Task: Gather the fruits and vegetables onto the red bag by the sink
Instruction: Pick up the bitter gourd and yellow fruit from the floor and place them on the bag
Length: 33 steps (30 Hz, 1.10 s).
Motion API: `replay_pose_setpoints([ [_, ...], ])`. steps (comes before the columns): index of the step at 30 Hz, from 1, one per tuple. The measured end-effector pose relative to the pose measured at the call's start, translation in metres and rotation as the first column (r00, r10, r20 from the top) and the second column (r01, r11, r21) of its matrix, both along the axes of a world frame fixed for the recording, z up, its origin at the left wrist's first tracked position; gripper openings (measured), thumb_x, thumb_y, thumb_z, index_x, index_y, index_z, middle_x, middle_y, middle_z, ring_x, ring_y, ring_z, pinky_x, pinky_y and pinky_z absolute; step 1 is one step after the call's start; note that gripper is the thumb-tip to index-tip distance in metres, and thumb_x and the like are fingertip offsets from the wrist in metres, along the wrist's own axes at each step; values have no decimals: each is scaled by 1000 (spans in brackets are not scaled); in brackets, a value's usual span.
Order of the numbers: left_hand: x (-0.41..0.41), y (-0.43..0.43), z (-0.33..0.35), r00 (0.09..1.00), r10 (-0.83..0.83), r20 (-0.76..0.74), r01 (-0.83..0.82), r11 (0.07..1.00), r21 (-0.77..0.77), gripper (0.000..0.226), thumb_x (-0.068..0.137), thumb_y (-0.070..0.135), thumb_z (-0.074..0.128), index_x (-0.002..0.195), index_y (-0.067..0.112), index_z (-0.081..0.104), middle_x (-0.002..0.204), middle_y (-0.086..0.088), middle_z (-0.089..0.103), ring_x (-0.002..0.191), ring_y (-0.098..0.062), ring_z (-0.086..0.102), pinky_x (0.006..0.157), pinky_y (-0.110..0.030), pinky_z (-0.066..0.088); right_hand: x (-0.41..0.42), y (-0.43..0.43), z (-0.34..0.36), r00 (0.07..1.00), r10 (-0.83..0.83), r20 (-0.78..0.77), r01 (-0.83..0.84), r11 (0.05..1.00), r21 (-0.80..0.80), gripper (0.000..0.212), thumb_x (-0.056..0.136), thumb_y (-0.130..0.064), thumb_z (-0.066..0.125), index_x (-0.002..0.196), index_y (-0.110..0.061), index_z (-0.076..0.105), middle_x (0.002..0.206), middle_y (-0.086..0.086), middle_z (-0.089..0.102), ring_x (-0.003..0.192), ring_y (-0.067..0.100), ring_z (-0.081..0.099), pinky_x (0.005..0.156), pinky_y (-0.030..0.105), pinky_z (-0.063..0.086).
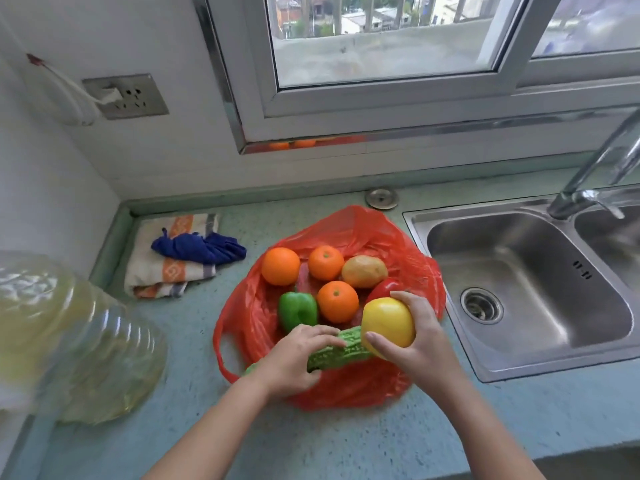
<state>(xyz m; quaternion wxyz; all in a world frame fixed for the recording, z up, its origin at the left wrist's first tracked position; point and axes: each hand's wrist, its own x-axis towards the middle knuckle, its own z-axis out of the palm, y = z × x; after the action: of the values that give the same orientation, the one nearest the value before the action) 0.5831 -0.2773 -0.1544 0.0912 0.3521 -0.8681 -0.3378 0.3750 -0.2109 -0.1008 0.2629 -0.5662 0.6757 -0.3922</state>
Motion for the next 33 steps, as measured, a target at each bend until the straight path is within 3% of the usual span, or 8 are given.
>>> replay_pose_setpoints([
  [4,-1,-17,-8,1000,-24,-6,24,999,-25,58,69,7,57,124,28,53,132,4,45,118,-16,41,99,-17,26,6,-12,-7,1000,-16,-13,17,999,31,69,61,-44,73,120,-21,47,110,-6,44,98,5,44,76,-3,29],
  [8,2,-30,-16,1000,-12,1,12,996,-86,56,71,6,58,124,23,53,131,-4,46,118,-20,43,98,-20,29,8,-22,-14,999,-11,-37,13,998,63,66,66,-34,79,122,-22,45,111,-6,43,100,6,43,74,-3,29],
  [12,3,-37,-21,1000,-17,10,18,985,-171,57,71,1,59,125,20,54,131,-8,49,119,-24,44,97,-26,33,8,-29,-18,998,-14,-56,19,995,99,66,68,-37,77,123,-24,43,114,-6,42,101,8,43,73,5,33],
  [16,3,-41,-28,999,-42,31,49,954,-295,61,59,-2,67,117,18,61,120,-10,60,109,-28,54,88,-36,46,9,-36,-21,998,-3,-62,11,992,125,66,68,-37,76,124,-24,42,115,-5,41,101,10,44,80,19,35],
  [20,4,-40,-33,997,-39,68,60,941,-332,67,53,7,75,115,25,60,118,-2,63,105,-20,53,77,-32,51,9,-44,-23,996,17,-92,-5,991,135,68,68,-37,76,125,-22,42,116,-5,40,104,11,44,84,22,37],
  [24,9,-39,-33,997,-9,73,33,938,-345,67,54,23,80,117,27,59,121,1,61,106,-17,49,76,-31,50,8,-53,-24,994,35,-105,-21,991,130,68,68,-36,77,125,-21,42,115,-5,40,105,12,43,87,24,37],
  [28,10,-39,-21,995,100,-1,-93,919,-384,50,70,37,61,118,24,59,123,2,59,110,-15,46,81,-33,47,7,-65,-22,987,64,-148,-48,993,107,69,68,-36,77,125,-18,43,112,-4,38,107,15,42,91,29,39],
  [33,9,-45,-2,969,237,-75,-243,841,-483,42,78,32,47,112,16,65,116,-1,64,108,-16,45,79,-35,49,2,-89,-17,971,71,-229,-50,994,97,72,66,-33,79,126,-16,45,122,7,37,116,22,39,98,34,36],
])
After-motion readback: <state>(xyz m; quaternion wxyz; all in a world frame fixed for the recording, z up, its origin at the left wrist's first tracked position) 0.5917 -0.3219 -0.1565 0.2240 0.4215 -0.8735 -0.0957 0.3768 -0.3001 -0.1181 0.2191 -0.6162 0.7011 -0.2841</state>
